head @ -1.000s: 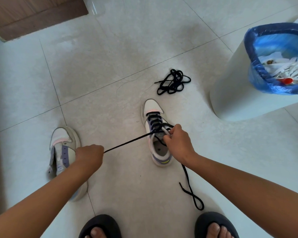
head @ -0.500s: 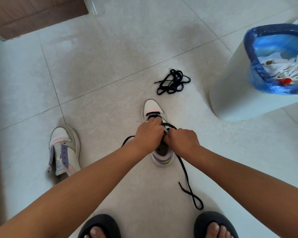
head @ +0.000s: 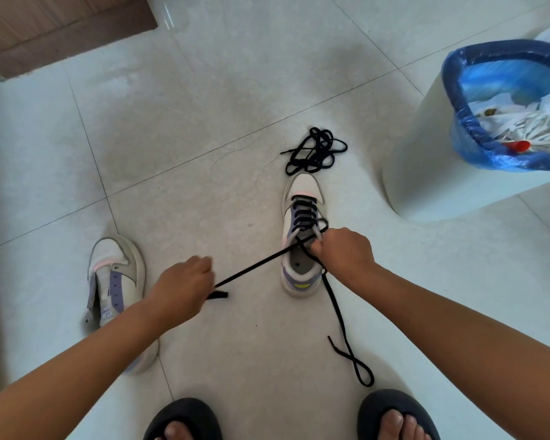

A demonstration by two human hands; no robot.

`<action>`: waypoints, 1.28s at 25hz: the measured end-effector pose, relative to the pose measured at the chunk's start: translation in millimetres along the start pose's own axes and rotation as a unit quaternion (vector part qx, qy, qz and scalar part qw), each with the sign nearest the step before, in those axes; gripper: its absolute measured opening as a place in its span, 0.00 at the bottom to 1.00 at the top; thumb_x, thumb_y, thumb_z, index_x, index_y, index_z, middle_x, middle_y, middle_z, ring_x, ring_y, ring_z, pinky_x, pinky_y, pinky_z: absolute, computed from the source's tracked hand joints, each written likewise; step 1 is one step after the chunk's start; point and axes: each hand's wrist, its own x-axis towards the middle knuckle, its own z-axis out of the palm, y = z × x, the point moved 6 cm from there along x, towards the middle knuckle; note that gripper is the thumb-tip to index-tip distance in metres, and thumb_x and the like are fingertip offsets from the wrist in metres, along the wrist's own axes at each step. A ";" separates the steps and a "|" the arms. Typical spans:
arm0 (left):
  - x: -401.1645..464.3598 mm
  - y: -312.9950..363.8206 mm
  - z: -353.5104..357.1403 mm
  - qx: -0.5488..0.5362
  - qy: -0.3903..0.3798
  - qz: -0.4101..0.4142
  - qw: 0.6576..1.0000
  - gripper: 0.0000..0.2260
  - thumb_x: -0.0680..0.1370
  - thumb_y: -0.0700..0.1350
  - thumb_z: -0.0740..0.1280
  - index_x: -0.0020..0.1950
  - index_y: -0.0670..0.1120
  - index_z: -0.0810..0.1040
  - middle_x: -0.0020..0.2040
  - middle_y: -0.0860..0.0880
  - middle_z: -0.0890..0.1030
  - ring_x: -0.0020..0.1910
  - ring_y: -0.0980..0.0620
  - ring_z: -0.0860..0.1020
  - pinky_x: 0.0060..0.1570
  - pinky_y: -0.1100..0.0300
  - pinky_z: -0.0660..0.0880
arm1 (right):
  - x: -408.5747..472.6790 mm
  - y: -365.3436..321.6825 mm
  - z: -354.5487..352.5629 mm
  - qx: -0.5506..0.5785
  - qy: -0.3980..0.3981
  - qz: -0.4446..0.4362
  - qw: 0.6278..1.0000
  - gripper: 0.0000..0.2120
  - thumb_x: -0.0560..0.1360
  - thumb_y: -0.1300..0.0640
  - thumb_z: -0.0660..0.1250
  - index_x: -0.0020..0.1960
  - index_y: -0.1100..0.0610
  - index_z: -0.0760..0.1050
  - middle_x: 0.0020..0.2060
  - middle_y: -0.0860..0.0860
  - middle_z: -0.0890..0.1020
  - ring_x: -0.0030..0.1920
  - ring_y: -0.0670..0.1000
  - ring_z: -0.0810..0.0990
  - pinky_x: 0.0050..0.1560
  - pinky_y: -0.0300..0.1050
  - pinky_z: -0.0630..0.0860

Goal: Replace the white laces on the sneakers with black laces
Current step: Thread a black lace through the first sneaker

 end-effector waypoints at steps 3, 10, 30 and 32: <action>-22.8 -17.4 31.6 0.068 -0.215 -0.084 0.971 0.10 0.70 0.46 0.75 0.45 0.43 0.78 0.46 0.47 0.75 0.42 0.49 0.79 0.33 0.58 0.72 | -0.3 4.5 1.2 0.007 0.001 -0.005 1.000 0.17 0.78 0.52 0.57 0.33 0.58 0.65 0.28 0.50 0.66 0.36 0.55 0.70 0.28 0.42 0.57; 78.9 57.1 -52.8 -0.190 0.037 -0.102 0.976 0.15 0.80 0.54 0.59 0.62 0.49 0.75 0.57 0.49 0.72 0.54 0.51 0.74 0.44 0.59 0.69 | -0.8 6.3 2.0 0.002 0.015 -0.033 0.999 0.17 0.79 0.48 0.54 0.37 0.57 0.68 0.33 0.52 0.73 0.36 0.55 0.71 0.35 0.43 0.63; 88.3 56.6 -25.9 -0.306 -0.017 -0.242 0.921 0.11 0.78 0.50 0.61 0.55 0.46 0.65 0.43 0.48 0.78 0.42 0.46 0.77 0.37 0.57 0.68 | -4.0 3.5 13.6 0.099 -0.069 -0.007 0.993 0.17 0.77 0.44 0.59 0.52 0.58 0.66 0.44 0.54 0.77 0.46 0.58 0.77 0.39 0.46 0.67; 100.2 59.1 -20.5 -0.258 -0.083 -0.248 0.930 0.13 0.78 0.51 0.60 0.55 0.43 0.68 0.48 0.45 0.79 0.47 0.45 0.77 0.39 0.58 0.68 | -5.7 -5.6 17.5 0.082 -0.051 -0.027 0.995 0.11 0.79 0.52 0.57 0.53 0.61 0.66 0.48 0.59 0.79 0.47 0.61 0.78 0.38 0.46 0.64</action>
